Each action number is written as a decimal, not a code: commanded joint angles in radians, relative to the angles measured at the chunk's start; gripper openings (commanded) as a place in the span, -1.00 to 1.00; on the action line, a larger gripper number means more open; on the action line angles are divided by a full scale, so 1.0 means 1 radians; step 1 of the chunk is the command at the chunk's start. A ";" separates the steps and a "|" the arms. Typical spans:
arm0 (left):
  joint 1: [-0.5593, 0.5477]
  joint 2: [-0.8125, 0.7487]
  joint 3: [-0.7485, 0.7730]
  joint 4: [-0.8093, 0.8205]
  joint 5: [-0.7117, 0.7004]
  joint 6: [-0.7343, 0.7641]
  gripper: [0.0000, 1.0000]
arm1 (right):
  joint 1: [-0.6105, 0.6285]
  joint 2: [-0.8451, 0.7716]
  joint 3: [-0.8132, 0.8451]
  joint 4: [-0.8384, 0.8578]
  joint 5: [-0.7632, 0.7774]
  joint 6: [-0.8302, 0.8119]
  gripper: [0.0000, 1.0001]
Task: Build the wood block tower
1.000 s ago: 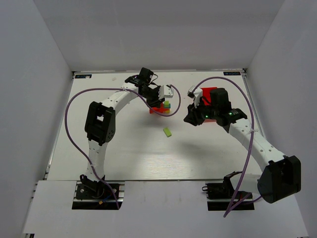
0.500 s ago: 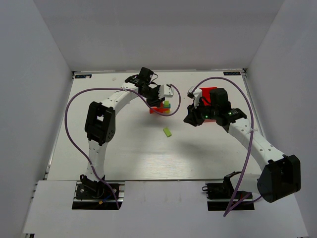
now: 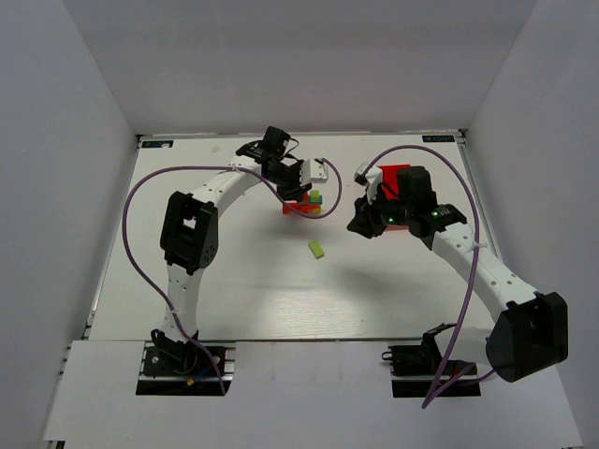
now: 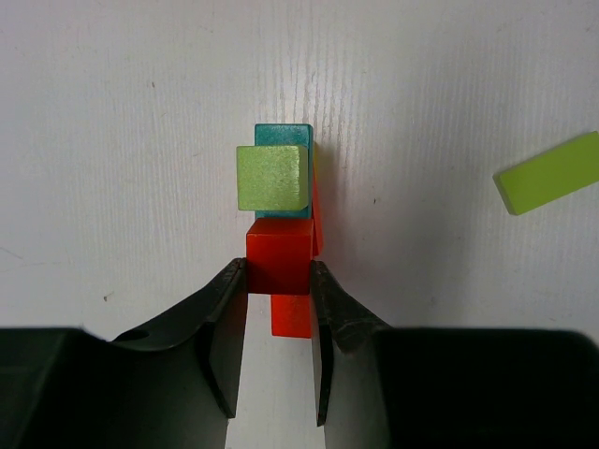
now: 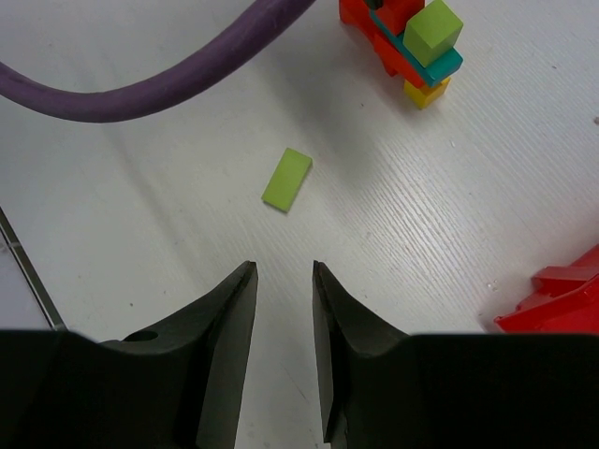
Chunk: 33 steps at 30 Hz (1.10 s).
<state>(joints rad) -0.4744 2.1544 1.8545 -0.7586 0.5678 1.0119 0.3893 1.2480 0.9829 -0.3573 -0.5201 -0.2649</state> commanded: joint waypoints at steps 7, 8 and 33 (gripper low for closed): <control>-0.004 -0.010 0.035 0.002 0.017 0.001 -0.61 | -0.007 -0.001 -0.007 -0.003 -0.023 -0.002 -0.27; -0.004 -0.010 0.035 0.002 0.017 0.001 -0.61 | -0.009 0.001 -0.007 -0.003 -0.023 -0.002 -0.27; -0.004 -0.010 0.035 0.012 0.007 -0.009 -0.15 | -0.018 -0.001 -0.006 -0.009 -0.037 0.001 -0.27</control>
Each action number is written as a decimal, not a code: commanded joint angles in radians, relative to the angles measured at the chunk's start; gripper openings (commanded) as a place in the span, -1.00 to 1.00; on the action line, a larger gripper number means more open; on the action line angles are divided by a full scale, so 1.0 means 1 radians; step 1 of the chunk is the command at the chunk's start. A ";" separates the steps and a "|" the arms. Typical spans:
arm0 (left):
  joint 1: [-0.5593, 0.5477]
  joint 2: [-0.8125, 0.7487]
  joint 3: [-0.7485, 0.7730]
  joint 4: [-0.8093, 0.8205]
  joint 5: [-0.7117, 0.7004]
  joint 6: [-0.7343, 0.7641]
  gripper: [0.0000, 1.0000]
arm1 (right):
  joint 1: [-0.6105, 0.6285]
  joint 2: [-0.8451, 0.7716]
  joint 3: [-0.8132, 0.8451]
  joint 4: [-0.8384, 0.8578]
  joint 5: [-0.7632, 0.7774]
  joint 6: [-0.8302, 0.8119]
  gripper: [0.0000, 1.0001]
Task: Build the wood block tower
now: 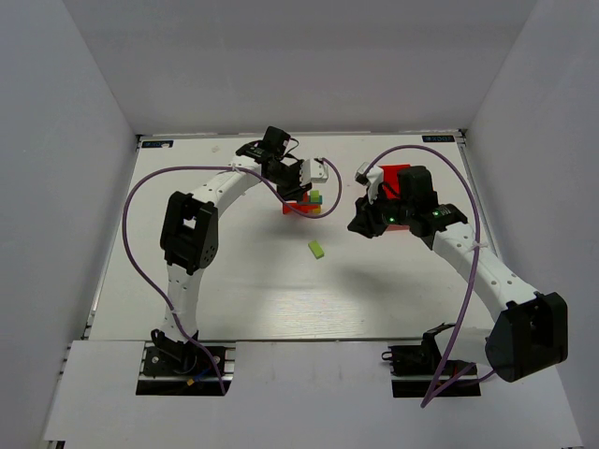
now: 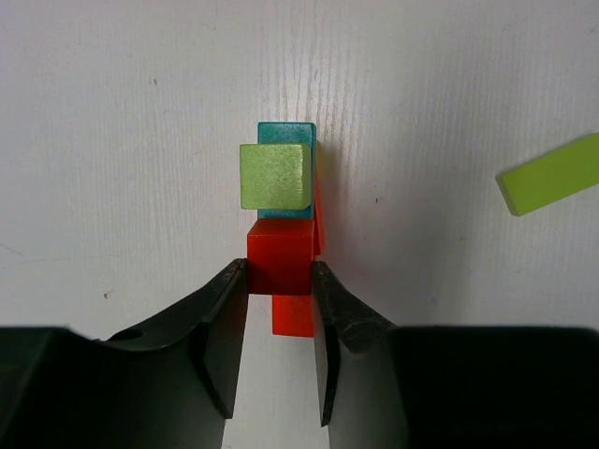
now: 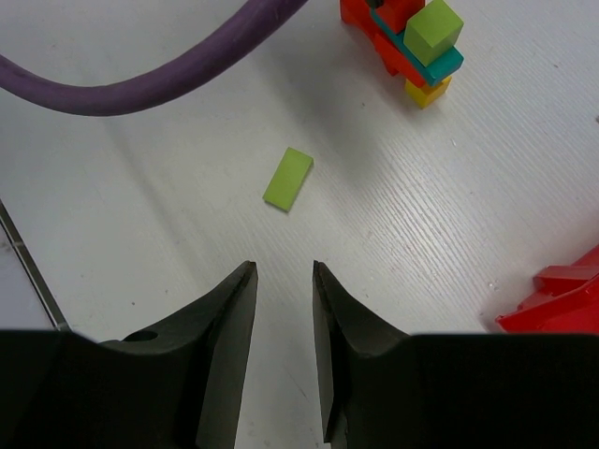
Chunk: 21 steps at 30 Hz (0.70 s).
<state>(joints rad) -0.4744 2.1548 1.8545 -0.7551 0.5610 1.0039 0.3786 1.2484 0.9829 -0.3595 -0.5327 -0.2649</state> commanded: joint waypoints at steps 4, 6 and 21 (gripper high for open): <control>-0.004 -0.010 0.035 0.017 0.014 -0.001 0.00 | -0.007 0.005 -0.006 -0.006 -0.024 -0.002 -0.27; -0.004 -0.010 0.035 0.017 0.014 -0.001 0.00 | -0.009 0.000 -0.007 -0.007 -0.021 -0.002 -0.27; -0.004 -0.050 -0.006 0.062 0.014 -0.019 1.00 | -0.010 0.003 -0.004 -0.009 -0.024 -0.002 -0.27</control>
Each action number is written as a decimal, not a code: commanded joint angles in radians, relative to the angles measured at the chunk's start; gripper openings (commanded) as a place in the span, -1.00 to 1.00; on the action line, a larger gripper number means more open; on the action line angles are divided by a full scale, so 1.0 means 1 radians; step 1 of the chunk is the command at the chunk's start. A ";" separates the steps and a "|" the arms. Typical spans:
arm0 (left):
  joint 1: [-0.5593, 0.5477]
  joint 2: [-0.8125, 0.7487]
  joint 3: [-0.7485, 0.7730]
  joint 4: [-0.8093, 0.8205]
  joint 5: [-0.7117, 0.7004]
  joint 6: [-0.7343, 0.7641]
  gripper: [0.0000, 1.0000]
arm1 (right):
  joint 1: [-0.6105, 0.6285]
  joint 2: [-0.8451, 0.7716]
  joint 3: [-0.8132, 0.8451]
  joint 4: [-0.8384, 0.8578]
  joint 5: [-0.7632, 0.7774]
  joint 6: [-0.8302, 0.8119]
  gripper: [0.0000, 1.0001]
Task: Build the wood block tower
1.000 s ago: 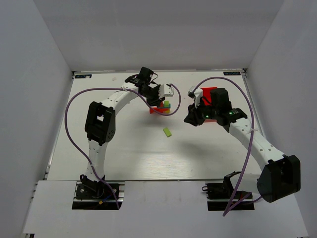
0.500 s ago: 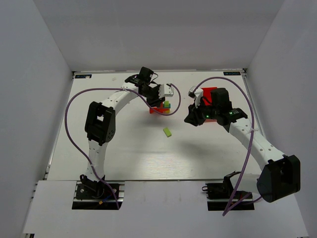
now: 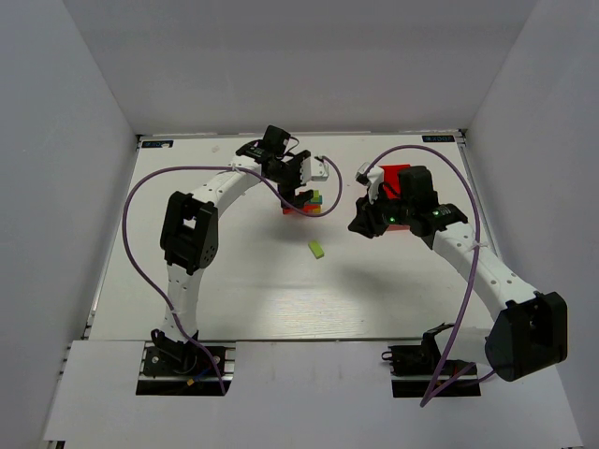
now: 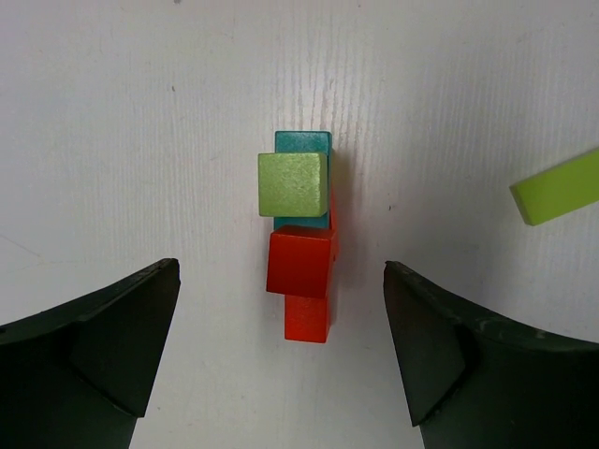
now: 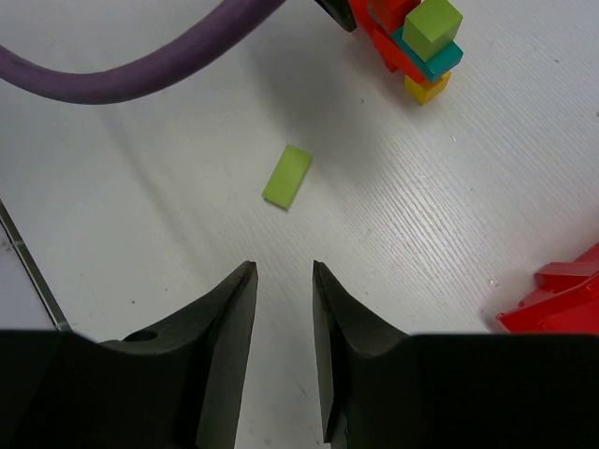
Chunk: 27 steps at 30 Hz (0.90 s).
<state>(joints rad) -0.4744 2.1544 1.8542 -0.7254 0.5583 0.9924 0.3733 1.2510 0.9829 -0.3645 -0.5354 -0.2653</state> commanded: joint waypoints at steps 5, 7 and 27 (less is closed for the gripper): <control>-0.004 -0.148 -0.082 0.070 0.029 -0.026 1.00 | -0.005 0.002 -0.006 -0.002 -0.014 -0.005 -0.27; 0.008 -0.247 -0.139 0.148 0.063 -0.060 1.00 | -0.008 -0.002 -0.006 0.001 -0.006 -0.006 -0.27; 0.003 -1.344 -1.039 0.349 -0.765 -1.206 1.00 | 0.171 0.231 0.062 0.009 0.214 -0.019 0.14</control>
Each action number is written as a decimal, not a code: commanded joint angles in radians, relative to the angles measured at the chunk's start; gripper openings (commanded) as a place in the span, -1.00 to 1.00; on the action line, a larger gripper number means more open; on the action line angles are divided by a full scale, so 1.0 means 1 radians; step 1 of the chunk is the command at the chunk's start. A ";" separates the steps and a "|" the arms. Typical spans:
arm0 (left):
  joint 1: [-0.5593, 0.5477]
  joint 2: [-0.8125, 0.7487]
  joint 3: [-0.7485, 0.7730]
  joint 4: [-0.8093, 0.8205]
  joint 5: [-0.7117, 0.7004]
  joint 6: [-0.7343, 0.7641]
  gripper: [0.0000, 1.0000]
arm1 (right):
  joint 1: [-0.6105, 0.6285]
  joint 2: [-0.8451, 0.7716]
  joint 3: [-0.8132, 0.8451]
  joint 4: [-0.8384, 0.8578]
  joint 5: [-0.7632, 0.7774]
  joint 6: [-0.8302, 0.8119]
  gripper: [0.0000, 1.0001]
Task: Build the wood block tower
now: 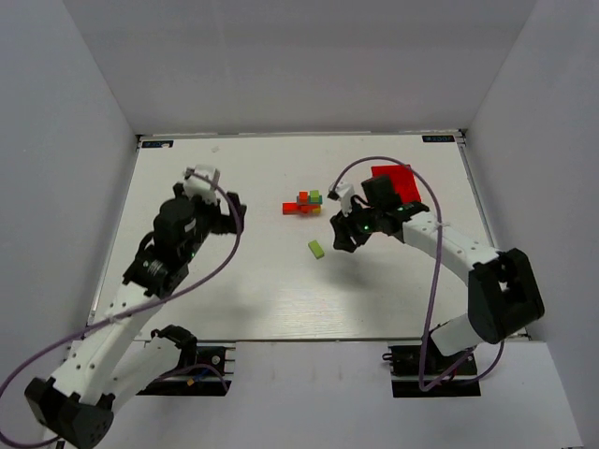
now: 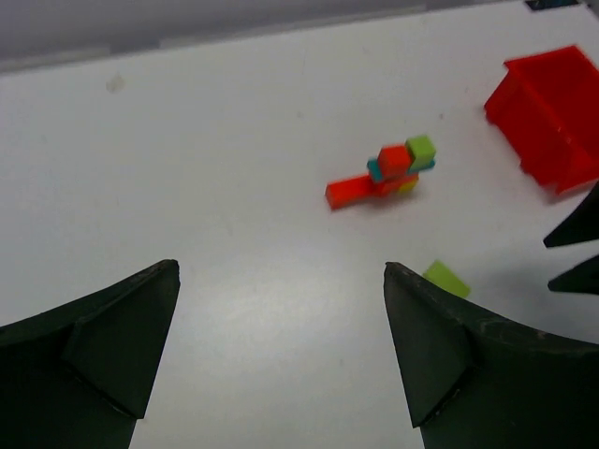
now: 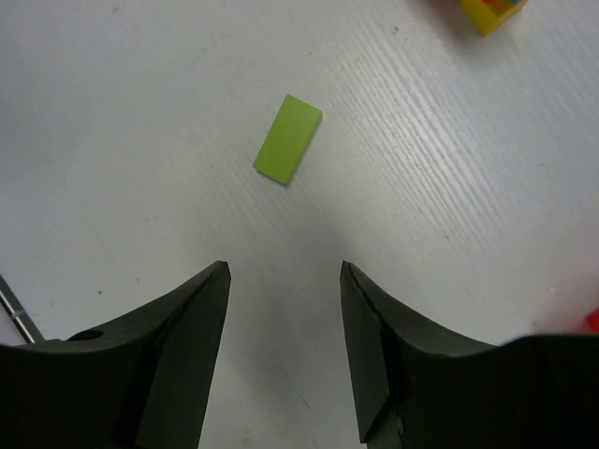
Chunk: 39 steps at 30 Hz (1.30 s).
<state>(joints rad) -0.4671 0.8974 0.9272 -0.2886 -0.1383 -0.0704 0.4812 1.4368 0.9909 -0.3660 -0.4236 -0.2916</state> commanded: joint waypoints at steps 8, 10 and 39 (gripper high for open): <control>-0.004 -0.204 -0.188 -0.077 0.034 -0.123 1.00 | 0.184 0.290 0.169 0.015 0.227 0.058 0.25; -0.004 -0.215 -0.188 -0.077 0.058 -0.123 1.00 | 0.203 0.329 0.184 0.021 0.253 0.063 0.33; -0.004 -0.247 -0.197 -0.067 0.118 -0.123 1.00 | 0.286 0.448 0.235 0.085 0.394 0.109 0.01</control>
<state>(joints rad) -0.4671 0.6537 0.7376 -0.3725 -0.0368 -0.1848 0.7609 1.8748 1.1896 -0.3065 -0.0460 -0.1921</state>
